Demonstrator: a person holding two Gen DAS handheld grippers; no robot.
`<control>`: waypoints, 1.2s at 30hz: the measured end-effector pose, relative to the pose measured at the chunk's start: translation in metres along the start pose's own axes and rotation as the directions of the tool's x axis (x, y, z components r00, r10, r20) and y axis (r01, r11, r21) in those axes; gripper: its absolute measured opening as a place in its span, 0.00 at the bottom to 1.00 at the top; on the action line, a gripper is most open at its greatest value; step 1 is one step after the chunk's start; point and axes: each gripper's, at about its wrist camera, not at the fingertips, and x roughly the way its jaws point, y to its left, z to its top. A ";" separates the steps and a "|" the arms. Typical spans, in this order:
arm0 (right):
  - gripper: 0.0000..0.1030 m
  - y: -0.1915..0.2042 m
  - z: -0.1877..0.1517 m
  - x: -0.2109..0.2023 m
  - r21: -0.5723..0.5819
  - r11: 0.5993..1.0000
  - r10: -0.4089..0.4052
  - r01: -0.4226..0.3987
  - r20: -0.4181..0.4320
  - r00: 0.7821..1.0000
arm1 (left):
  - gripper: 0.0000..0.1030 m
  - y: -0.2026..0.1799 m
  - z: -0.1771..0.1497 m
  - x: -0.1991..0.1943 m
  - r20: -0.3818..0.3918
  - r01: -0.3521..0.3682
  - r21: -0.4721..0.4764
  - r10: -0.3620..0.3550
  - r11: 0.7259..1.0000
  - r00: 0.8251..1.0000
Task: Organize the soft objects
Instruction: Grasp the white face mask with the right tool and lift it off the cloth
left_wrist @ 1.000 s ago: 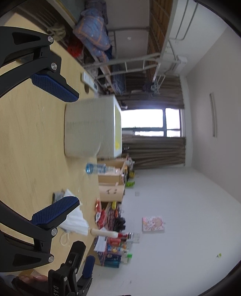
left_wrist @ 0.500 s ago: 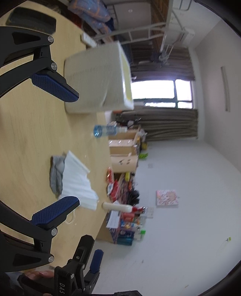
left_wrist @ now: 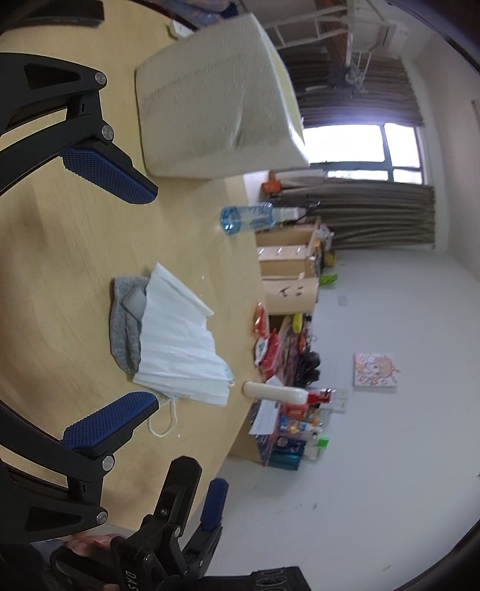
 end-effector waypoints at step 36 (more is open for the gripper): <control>0.31 -0.025 0.011 0.109 0.061 0.997 0.069 -0.051 -0.322 0.944 | 0.99 0.014 0.005 0.056 -0.133 0.059 0.010 -0.058 0.998 0.989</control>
